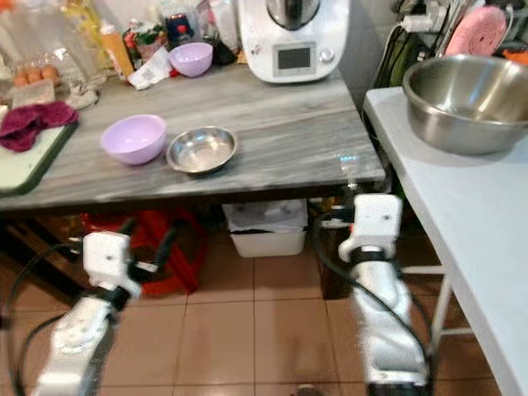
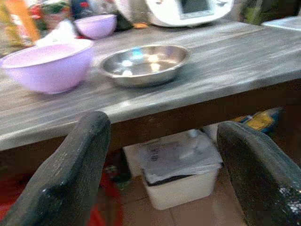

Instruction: Setting the table

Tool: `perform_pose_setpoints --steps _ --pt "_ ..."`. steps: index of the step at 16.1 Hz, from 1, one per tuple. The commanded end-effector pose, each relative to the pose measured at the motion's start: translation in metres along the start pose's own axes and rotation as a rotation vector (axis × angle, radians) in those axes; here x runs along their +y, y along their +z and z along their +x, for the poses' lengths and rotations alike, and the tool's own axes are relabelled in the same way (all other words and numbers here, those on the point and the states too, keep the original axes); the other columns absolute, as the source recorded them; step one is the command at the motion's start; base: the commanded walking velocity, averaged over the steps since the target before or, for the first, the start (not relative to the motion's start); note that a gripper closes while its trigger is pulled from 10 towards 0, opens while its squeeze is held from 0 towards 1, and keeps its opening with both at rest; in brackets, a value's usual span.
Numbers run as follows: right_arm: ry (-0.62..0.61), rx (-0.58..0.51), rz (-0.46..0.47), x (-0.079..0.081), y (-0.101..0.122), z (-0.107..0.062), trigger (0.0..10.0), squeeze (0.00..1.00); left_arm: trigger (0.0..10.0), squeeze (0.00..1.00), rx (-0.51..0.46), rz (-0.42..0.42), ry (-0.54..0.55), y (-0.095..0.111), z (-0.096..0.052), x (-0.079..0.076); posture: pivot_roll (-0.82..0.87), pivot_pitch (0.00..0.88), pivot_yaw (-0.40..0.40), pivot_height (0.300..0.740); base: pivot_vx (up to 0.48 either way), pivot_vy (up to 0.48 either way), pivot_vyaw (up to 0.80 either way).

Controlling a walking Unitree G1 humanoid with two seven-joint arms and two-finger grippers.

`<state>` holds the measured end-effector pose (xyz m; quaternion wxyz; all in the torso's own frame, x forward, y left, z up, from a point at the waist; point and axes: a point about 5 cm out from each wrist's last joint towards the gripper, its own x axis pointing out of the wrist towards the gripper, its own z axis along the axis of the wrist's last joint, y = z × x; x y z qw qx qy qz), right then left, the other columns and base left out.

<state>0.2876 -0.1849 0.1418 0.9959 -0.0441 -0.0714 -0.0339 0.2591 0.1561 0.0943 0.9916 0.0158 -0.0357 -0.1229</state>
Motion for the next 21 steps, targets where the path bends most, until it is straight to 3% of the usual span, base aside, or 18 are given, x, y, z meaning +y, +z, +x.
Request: perform_pose_setpoints --steps 1,16,21 --pt "0.013 -0.025 0.007 0.005 0.006 0.002 10.0 0.0 10.0 0.0 0.002 0.021 0.015 0.002 -0.002 0.009 -0.14 0.101 0.088 0.74 0.304 0.0 0.0" --pt "0.036 -0.049 -0.013 0.014 0.009 0.01 10.0 0.0 10.0 0.0 0.017 0.023 -0.009 0.001 0.002 0.007 -0.13 0.1 0.098 0.74 0.31 0.0 0.07" --pt "0.043 -0.045 0.003 0.017 0.008 0.011 10.0 0.0 10.0 0.0 0.033 0.038 -0.046 -0.002 0.001 0.004 -0.12 0.1 0.092 0.74 0.0 0.0 0.0"
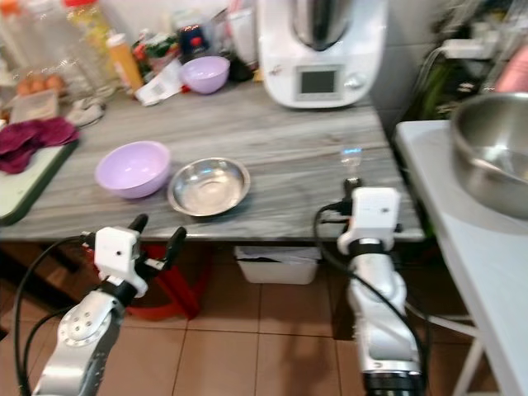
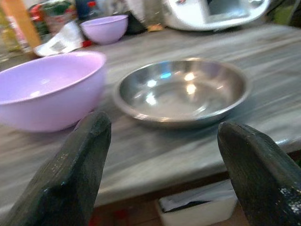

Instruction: Setting the table

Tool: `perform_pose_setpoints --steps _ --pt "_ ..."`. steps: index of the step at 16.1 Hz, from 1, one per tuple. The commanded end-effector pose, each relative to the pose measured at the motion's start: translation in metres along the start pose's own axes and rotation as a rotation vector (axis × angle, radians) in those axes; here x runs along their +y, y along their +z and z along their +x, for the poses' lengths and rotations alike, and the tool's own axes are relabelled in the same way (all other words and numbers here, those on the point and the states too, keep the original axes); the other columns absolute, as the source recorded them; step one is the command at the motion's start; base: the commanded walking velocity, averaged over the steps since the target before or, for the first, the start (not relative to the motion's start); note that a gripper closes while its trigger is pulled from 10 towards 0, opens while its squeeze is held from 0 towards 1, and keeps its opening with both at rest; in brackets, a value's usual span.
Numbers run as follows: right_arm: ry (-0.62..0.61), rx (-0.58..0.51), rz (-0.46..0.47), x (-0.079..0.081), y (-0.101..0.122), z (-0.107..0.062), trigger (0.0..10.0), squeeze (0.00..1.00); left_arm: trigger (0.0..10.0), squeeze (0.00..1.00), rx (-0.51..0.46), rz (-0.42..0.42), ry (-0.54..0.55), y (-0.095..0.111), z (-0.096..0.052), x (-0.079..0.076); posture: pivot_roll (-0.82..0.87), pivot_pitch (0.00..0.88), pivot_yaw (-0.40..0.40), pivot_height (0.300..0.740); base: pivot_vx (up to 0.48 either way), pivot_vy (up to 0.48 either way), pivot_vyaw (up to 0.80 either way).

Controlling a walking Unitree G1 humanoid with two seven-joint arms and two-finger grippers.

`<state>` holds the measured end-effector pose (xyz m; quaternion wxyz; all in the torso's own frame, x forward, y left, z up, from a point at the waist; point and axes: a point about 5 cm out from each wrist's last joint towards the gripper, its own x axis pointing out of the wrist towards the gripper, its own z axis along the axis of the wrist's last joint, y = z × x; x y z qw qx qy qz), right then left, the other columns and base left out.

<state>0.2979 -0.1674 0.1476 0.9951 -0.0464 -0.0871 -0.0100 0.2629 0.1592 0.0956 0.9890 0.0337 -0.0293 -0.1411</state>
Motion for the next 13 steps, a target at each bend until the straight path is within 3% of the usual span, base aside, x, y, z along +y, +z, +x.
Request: perform_pose_setpoints --steps 1,5,8,13 --pt "-0.002 -0.008 0.017 0.002 0.001 0.001 10.0 0.0 10.0 0.0 0.024 0.005 -0.018 -0.004 -0.003 0.0 -0.12 0.1 0.092 0.74 0.0 0.0 0.0" --pt "0.006 0.011 0.088 0.011 0.001 0.005 10.0 0.0 10.0 0.0 0.046 0.039 -0.086 -0.006 -0.011 0.002 -0.11 0.124 0.102 0.74 0.0 0.0 0.0" --pt "0.016 0.023 0.148 0.018 0.005 0.019 10.0 0.0 10.0 0.0 0.082 0.071 -0.14 -0.013 -0.019 0.006 -0.1 0.14 0.107 0.74 0.0 0.0 0.0" --pt "0.064 0.088 0.275 0.044 0.008 0.042 10.0 0.0 10.0 0.0 0.111 0.075 -0.183 -0.026 -0.023 0.0 -0.09 0.148 0.104 0.74 0.0 0.0 0.0"
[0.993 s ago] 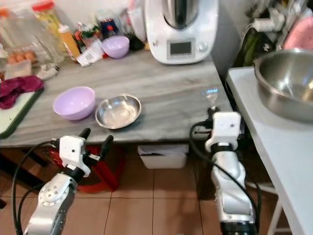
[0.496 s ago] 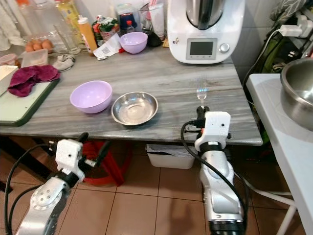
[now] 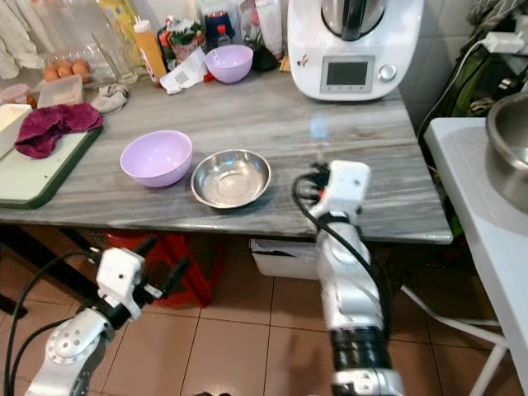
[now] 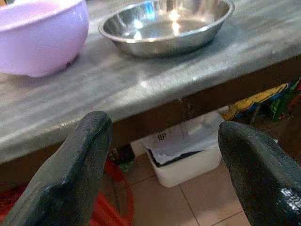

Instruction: Setting the table

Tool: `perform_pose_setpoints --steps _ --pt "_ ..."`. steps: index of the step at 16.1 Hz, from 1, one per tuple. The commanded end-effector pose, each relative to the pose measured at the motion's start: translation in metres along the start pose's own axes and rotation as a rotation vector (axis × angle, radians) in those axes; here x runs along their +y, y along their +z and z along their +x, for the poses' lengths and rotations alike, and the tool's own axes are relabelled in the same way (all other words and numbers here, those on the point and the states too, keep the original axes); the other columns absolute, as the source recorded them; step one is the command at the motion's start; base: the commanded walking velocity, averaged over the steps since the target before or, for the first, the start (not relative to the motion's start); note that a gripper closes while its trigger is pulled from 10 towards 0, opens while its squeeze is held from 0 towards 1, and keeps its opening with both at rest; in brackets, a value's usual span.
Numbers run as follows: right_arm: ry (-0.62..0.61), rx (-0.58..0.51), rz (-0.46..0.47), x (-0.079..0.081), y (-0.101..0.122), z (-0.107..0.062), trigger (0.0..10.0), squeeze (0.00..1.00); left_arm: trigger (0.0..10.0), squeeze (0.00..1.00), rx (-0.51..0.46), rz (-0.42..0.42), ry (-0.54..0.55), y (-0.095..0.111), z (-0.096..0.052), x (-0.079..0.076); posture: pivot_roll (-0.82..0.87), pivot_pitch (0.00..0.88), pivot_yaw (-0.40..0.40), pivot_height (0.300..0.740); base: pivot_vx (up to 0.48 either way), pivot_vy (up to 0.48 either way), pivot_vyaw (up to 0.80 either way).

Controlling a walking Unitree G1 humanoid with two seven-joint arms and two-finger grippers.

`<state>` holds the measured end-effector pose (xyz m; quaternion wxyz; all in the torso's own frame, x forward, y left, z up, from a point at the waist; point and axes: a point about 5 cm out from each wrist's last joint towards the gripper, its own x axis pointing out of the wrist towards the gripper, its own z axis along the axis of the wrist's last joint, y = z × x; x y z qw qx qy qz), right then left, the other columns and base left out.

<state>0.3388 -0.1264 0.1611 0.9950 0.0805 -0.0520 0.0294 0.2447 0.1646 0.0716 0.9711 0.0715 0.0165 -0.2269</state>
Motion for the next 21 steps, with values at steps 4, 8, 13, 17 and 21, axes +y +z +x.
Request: perform_pose_setpoints --steps 4,8,13,17,21 --pt "0.004 0.101 0.05 0.009 -0.011 0.011 10.0 0.0 10.0 0.0 0.031 0.013 0.004 -0.015 0.001 0.004 -0.09 0.14 0.095 0.74 0.0 0.0 0.0" --pt "-0.012 0.134 0.093 0.007 -0.015 0.018 10.0 0.0 10.0 0.0 -0.003 0.0 -0.012 -0.019 0.008 0.005 -0.1 0.132 0.095 0.74 0.0 0.0 0.0" --pt "0.001 0.195 0.125 0.007 -0.022 0.026 10.0 0.0 10.0 0.0 -0.099 0.006 -0.035 0.002 0.024 0.005 -0.1 0.125 0.092 0.74 0.0 0.0 0.0" --pt "0.002 0.211 0.114 0.007 -0.025 0.029 10.0 0.0 10.0 0.0 -0.171 0.044 -0.081 0.03 0.032 0.003 -0.1 0.12 0.088 0.74 0.0 0.0 0.0" --pt "-0.021 0.226 0.111 0.0 -0.029 0.03 10.0 0.0 10.0 0.0 -0.18 0.057 -0.159 0.043 0.037 -0.012 -0.1 0.116 0.087 0.74 0.0 0.0 0.0"
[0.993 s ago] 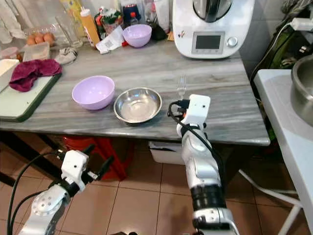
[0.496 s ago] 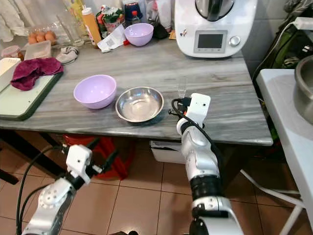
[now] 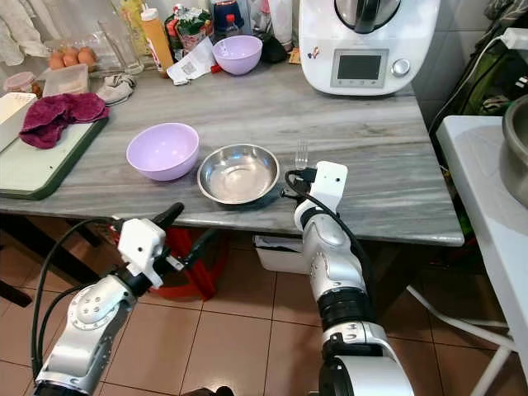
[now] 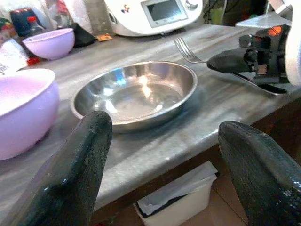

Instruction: Setting the table

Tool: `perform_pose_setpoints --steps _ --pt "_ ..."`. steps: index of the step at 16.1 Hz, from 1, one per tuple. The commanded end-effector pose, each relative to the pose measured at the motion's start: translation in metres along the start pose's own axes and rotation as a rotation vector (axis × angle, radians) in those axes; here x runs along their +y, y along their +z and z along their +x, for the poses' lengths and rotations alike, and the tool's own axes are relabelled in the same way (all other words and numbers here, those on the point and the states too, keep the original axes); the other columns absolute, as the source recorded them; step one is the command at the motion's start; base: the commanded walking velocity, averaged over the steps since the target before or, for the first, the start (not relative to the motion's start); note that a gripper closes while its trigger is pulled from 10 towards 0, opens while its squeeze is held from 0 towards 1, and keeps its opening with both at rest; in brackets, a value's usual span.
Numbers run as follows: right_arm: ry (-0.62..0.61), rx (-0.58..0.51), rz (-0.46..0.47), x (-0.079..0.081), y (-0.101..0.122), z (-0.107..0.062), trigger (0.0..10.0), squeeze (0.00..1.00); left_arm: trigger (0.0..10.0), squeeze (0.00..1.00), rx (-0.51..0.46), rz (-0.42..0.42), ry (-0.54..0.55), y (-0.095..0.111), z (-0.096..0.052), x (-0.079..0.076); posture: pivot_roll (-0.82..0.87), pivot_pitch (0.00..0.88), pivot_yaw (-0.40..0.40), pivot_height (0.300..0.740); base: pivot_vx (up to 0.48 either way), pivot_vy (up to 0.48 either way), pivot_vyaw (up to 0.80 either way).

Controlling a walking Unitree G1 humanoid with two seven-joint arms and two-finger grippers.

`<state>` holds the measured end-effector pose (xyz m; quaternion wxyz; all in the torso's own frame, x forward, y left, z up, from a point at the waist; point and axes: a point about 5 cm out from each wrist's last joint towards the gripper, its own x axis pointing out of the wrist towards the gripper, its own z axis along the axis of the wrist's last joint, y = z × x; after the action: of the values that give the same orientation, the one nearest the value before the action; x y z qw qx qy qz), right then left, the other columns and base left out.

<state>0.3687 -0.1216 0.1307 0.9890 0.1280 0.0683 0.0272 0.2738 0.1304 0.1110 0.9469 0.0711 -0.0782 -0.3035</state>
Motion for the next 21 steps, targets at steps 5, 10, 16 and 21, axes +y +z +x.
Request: perform_pose_setpoints --steps 5,10,16,21 --pt "0.021 0.023 0.019 -0.001 0.003 0.007 10.0 0.0 10.0 0.0 0.035 -0.014 -0.032 -0.003 -0.001 -0.007 -0.11 0.107 0.088 0.74 0.0 0.0 0.0" --pt "0.044 0.038 0.017 0.002 0.008 0.012 10.0 0.0 10.0 0.0 0.047 -0.021 -0.025 -0.005 -0.004 -0.008 -0.1 0.108 0.088 0.74 0.0 0.0 0.0" --pt "0.035 0.046 0.023 0.002 0.006 0.014 10.0 1.0 10.0 0.0 0.06 -0.023 -0.031 -0.01 -0.006 -0.007 -0.11 0.112 0.093 0.74 0.0 0.0 0.0" --pt "-0.01 -0.007 0.019 -0.006 0.015 0.014 10.0 1.0 10.0 0.0 0.064 -0.02 -0.034 -0.011 -0.006 -0.007 -0.1 0.11 0.097 0.74 0.0 0.0 0.0"
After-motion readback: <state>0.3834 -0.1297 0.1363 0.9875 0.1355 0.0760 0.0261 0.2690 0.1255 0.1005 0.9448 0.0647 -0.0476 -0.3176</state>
